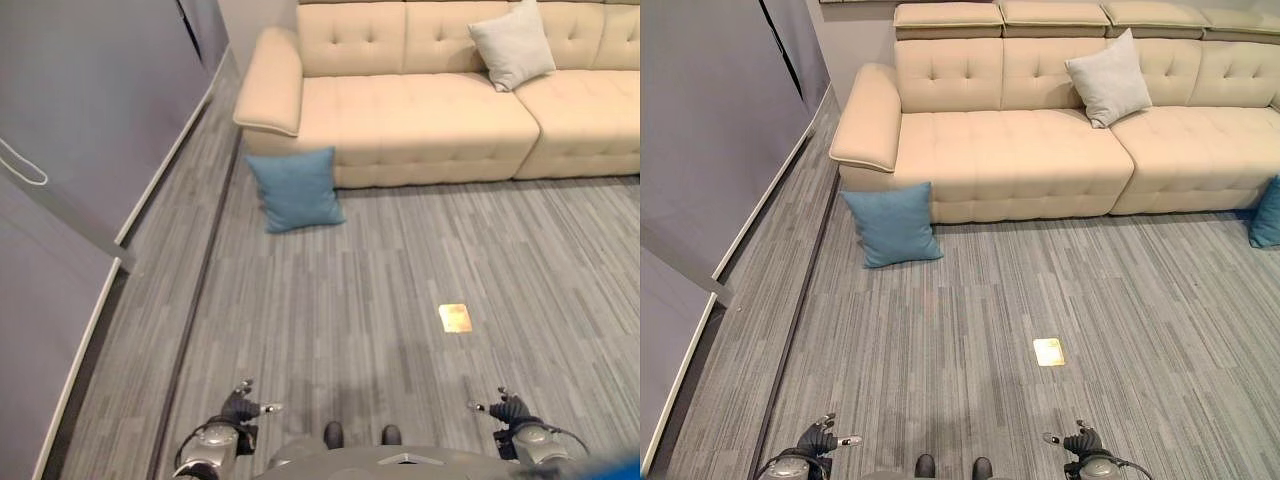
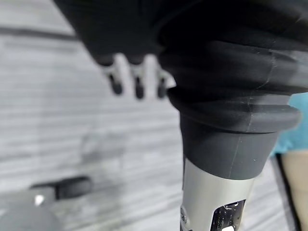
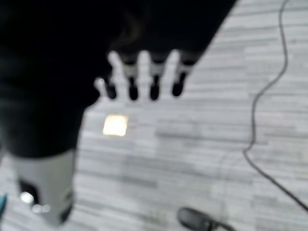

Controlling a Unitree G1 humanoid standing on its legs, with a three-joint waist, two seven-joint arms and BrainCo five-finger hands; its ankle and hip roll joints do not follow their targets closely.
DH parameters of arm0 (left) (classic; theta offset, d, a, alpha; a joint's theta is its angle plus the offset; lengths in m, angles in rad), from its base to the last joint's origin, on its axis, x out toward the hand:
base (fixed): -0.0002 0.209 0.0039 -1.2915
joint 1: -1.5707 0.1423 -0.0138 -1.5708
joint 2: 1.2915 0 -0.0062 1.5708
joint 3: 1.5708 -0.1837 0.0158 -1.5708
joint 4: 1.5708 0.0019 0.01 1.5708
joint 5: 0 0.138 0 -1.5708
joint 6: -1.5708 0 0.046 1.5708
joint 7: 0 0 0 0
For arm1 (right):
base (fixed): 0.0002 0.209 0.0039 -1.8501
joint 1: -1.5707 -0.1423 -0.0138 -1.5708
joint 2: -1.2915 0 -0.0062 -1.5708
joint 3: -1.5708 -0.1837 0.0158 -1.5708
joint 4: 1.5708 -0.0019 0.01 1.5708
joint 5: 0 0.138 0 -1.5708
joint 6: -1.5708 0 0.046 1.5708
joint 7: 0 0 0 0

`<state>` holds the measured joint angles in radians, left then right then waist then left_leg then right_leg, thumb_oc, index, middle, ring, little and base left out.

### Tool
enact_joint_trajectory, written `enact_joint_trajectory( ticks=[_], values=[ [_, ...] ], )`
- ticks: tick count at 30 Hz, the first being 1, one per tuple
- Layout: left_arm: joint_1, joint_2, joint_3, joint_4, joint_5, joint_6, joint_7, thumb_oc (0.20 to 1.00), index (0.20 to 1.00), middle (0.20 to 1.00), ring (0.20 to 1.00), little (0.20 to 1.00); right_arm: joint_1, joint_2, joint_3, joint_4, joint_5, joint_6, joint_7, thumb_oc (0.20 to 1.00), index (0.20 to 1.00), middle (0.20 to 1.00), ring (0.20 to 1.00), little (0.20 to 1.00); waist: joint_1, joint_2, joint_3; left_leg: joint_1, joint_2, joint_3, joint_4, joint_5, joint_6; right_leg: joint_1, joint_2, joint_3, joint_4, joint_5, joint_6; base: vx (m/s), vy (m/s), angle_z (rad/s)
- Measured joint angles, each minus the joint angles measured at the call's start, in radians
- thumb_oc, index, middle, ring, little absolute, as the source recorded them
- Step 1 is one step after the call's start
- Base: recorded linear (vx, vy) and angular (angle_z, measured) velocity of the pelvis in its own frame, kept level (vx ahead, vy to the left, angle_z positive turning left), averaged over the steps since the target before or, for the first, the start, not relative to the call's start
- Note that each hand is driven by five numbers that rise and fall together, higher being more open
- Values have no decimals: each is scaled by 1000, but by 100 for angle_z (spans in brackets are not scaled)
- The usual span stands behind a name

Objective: Pick up all the scattered cushions and arrange them neatly on the sofa.

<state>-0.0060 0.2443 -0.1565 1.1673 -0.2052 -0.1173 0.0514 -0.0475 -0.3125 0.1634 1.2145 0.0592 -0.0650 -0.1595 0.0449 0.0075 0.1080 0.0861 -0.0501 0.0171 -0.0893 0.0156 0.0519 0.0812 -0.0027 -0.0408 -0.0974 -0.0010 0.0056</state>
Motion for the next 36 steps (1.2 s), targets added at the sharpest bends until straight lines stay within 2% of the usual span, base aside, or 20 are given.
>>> enact_joint_trajectory(
  ticks=[15, 26, 29, 30, 33, 34, 35, 36],
  values=[
    [27, -1, 1, 3, 0, 4, 24, 1000, 1000, 1000, 1000, 1000, 7, 27, 3, 4, 15, 0, -3, 1000, 1000, 1000, 1000, 1000, 4, -17, -18, -1, 0, -2, 0, 0, 0, 0, 0, -2, 0, 2, -3, 3, -7, 0],
    [17, -1, 1, 26, 0, 5, 36, 1000, 1000, 1000, 1000, 1000, -1, 26, 6, 1, 17, 0, 0, 1000, 1000, 1000, 1000, 1000, 8, -10, -20, -40, -2, -67, 29, 4, -5, -3, 1, -62, 0, -2, -10, -7, -44, 19],
    [2, -1, 2, 34, -1, 4, 37, 1000, 1000, 1000, 1000, 1000, -14, 25, 8, 10, 17, -2, 0, 1000, 1000, 1000, 1000, 1000, 24, -18, -6, -84, -7, -96, 81, -2, -17, -3, 0, -89, 0, -2, -10, -20, -25, 32],
    [-7, -2, 2, 36, -1, 4, 36, 1000, 1000, 1000, 1000, 1000, -26, 25, 11, 26, 16, -2, -1, 1000, 1000, 1000, 1000, 1000, 32, -21, 4, -102, -8, -119, 97, -3, -27, -4, 0, -116, 0, -5, -12, -26, -17, 52],
    [-21, -2, 3, 35, -1, 4, 36, 1000, 1000, 1000, 1000, 1000, -36, 21, 25, 35, 16, -2, 0, 1000, 1000, 1000, 1000, 1000, 35, -31, 26, -110, -10, -153, 105, 4, -44, -6, 0, -147, 0, -13, -23, -65, 14, 41],
    [-4, -2, 1, 37, -1, 4, 36, 1000, 1000, 1000, 1000, 1000, -41, 20, 20, 37, 16, -3, -1, 1000, 1000, 1000, 1000, 1000, 52, -28, 27, -133, -9, -160, 112, 6, -49, -11, 5, -157, 1, -12, -24, -75, 41, 24],
    [-9, -2, 1, 37, -1, 4, 37, 1000, 1000, 1000, 1000, 1000, -46, 17, 19, 39, 16, -5, -1, 1000, 1000, 1000, 1000, 1000, 55, -29, 29, -161, -11, -170, 126, 5, -64, -22, 5, -178, 2, -12, -25, -38, 93, 71],
    [-30, -2, 2, 38, -1, 4, 37, 1000, 1000, 1000, 1000, 1000, -43, 17, 6, 40, 17, -2, -2, 1000, 1000, 1000, 1000, 1000, 55, -36, 44, -208, -11, -158, 145, -4, -90, -45, -4, -230, 4, 0, -47, 15, 113, 83]
  ],
)
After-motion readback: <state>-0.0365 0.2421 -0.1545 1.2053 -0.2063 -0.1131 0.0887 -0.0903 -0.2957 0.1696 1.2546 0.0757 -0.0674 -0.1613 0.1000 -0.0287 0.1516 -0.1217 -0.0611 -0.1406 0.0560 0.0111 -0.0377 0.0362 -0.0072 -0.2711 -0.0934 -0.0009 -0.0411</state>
